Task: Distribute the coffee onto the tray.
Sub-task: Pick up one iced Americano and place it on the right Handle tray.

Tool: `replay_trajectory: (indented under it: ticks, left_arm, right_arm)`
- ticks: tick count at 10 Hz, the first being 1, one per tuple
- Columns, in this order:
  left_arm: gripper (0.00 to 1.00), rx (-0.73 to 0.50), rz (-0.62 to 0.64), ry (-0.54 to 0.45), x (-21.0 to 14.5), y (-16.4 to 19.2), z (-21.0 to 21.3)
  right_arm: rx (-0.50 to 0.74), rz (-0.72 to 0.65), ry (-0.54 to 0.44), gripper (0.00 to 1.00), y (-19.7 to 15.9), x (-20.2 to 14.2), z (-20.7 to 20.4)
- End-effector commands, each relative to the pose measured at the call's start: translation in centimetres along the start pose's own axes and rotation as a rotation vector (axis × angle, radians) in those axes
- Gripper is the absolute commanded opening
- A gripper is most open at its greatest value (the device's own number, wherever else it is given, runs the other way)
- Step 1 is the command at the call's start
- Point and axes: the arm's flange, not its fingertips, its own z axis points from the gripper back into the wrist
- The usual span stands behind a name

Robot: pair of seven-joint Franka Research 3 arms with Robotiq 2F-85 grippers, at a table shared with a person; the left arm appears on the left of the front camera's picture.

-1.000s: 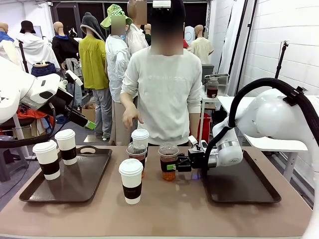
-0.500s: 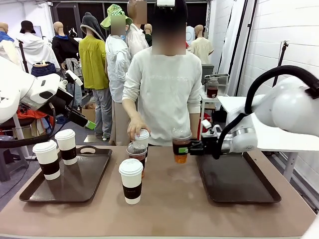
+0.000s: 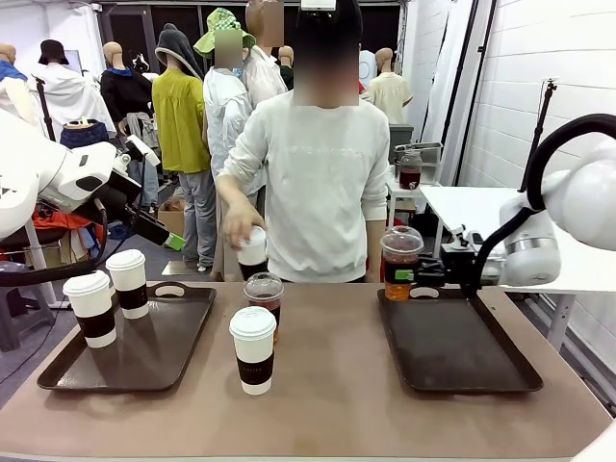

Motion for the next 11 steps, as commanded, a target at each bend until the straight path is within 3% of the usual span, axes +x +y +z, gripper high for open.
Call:
replay_trajectory:
  ticks: [1,8,11]
  left_arm:
    - [1.0,-0.009,0.004,-0.006,-0.1,0.1,0.0]
    - [1.0,-0.009,0.004,-0.006,-0.1,0.1,0.0]
    - [1.0,-0.009,0.004,-0.006,-0.1,0.1,0.0]
  right_arm:
    - [-0.012,0.027,-0.018,0.64,0.7,0.1,1.2]
    - [-0.044,0.014,0.021,0.64,0.2,-1.3,1.8]
    - [-0.059,0.025,-0.005,0.64,-3.1,-3.3,2.6]
